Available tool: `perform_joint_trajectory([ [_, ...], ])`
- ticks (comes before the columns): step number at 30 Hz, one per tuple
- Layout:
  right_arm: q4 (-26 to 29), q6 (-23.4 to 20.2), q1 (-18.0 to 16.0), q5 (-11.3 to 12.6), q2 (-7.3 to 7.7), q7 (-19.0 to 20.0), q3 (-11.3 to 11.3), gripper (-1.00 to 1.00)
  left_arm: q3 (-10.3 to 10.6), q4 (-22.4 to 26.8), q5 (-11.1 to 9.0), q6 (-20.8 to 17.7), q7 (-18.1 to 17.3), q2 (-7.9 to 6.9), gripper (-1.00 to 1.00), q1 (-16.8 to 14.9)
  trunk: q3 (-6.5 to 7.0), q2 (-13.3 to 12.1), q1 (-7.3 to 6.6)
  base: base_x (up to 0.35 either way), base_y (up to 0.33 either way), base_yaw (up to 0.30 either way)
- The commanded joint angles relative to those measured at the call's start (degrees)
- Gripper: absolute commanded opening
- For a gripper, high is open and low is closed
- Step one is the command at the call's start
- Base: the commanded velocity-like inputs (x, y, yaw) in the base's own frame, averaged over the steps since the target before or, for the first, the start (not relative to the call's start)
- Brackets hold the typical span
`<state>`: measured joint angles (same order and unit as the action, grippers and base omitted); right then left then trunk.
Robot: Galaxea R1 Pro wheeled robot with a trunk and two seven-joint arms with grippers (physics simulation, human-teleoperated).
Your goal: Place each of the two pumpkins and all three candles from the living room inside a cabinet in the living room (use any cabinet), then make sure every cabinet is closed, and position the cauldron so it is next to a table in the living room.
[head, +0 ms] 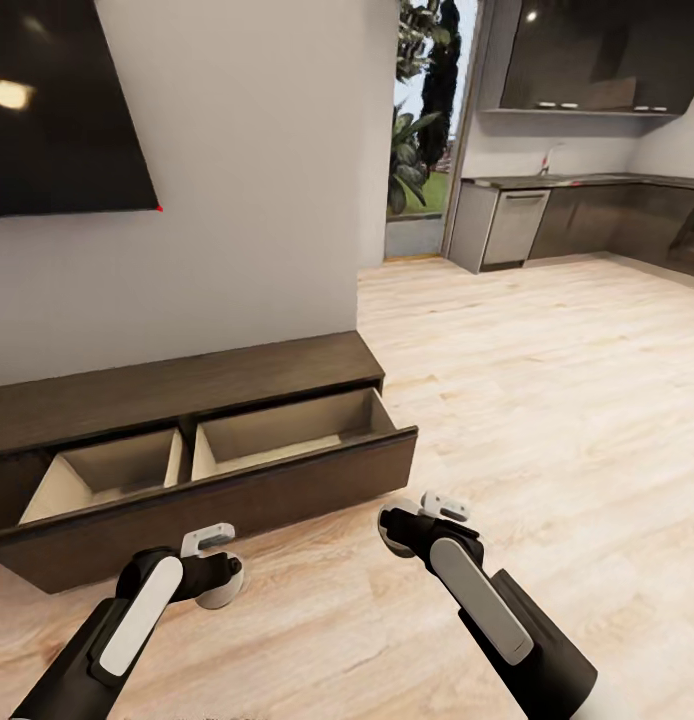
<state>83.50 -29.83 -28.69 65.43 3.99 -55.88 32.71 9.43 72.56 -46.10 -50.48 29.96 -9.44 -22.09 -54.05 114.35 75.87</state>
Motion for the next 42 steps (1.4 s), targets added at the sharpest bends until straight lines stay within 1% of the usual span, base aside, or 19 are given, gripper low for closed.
perform_joint_trajectory([
  [1,0.09,-0.23,-0.05,0.31,0.05,-0.46,0.08,-1.00,0.15,0.04,-0.55,-0.06,0.63,-0.05,-1.00,-0.06,0.18,-0.39,-0.23,0.000,0.000,0.268],
  [8,0.17,-0.23,-0.06,0.21,0.06,-0.39,0.02,-1.00,0.15,0.04,-0.57,-0.06,0.63,-0.05,-1.00,-0.06,1.75,-3.20,-1.77,0.000,0.000,0.268],
  [11,0.17,-0.23,-0.05,0.20,0.05,-0.39,0.04,-1.00,0.15,0.04,-0.57,-0.06,0.63,-0.05,-1.00,-0.06,2.35,-4.40,-2.43,0.000,0.000,0.140],
  [42,0.93,-0.32,-0.05,0.05,0.17,-0.37,0.08,-1.00,0.02,0.04,-0.57,-0.06,0.56,-0.05,-1.00,-0.06,7.93,-16.84,-9.24,0.000,0.000,0.004],
])
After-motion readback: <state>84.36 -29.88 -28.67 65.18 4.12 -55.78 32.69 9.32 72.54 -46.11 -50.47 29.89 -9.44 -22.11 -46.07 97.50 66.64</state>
